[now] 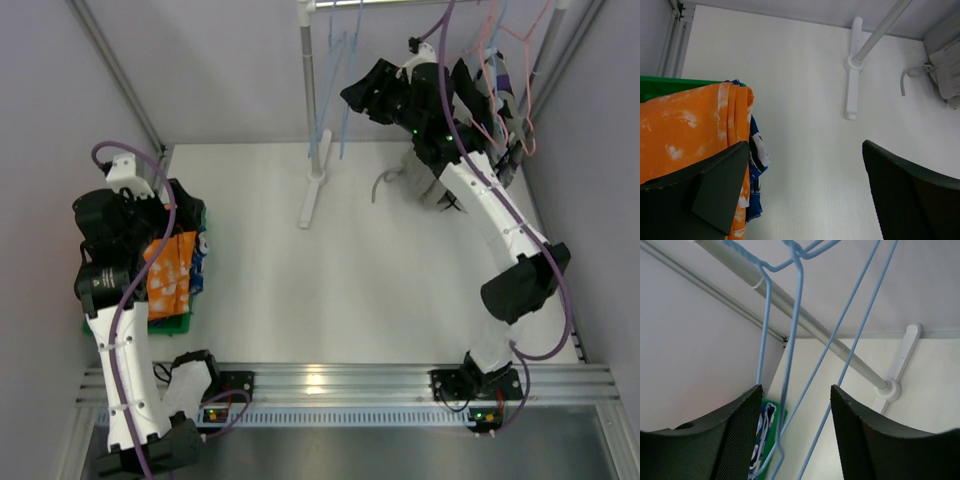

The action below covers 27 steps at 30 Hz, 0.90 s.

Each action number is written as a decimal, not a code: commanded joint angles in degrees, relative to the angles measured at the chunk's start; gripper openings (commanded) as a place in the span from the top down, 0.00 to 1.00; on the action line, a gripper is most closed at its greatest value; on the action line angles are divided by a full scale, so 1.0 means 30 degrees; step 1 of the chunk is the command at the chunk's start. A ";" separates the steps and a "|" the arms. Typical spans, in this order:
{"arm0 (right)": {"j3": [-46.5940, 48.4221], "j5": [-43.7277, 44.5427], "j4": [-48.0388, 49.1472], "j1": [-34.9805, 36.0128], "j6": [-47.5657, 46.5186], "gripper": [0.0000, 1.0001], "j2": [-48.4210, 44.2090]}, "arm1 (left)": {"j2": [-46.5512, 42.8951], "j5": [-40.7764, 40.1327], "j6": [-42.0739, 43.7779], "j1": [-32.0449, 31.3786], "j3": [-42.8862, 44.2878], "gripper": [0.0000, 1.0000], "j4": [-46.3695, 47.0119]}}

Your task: Remove the trousers from the hanger

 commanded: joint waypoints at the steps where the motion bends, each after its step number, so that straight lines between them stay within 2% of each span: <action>1: -0.0655 -0.0970 0.0884 0.0072 -0.0330 0.41 -0.3759 | -0.0325 0.0085 0.0349 0.0074 0.0855 0.01 0.1307; 6: -0.3144 -0.1848 -0.0201 0.0043 -0.1619 0.36 -0.7250 | -0.0237 0.0406 0.0115 0.0044 0.1003 0.01 0.1601; 8: -0.3761 -0.1880 -0.0405 0.0043 -0.2439 0.29 -0.8979 | -0.0325 0.0640 -0.0118 0.0016 0.0974 0.01 0.1717; 10: -0.3530 -0.1297 -0.0989 0.0014 -0.3551 0.21 -1.0211 | -0.0413 0.0816 -0.0295 0.0045 0.0915 0.01 0.1864; 13: -0.3177 0.0518 -0.1577 -0.0482 -0.4984 0.01 -1.1497 | -0.0589 0.0934 -0.0588 0.0044 0.0739 0.01 0.1923; 17: -0.3121 0.1489 -0.2718 -0.1945 -0.5635 0.01 -1.2119 | -0.0823 0.0905 -0.0735 0.0045 0.0681 0.01 0.1865; 22: -0.1570 -0.0852 -0.4504 -0.4875 -0.4644 0.14 -1.0806 | -0.1028 0.0729 -0.0589 0.0015 0.0651 0.01 0.1660; 27: 0.1037 -0.2960 -0.6497 -0.7101 -0.3498 0.20 -0.8724 | -0.1175 0.0641 -0.0559 0.0045 0.0681 0.01 0.1513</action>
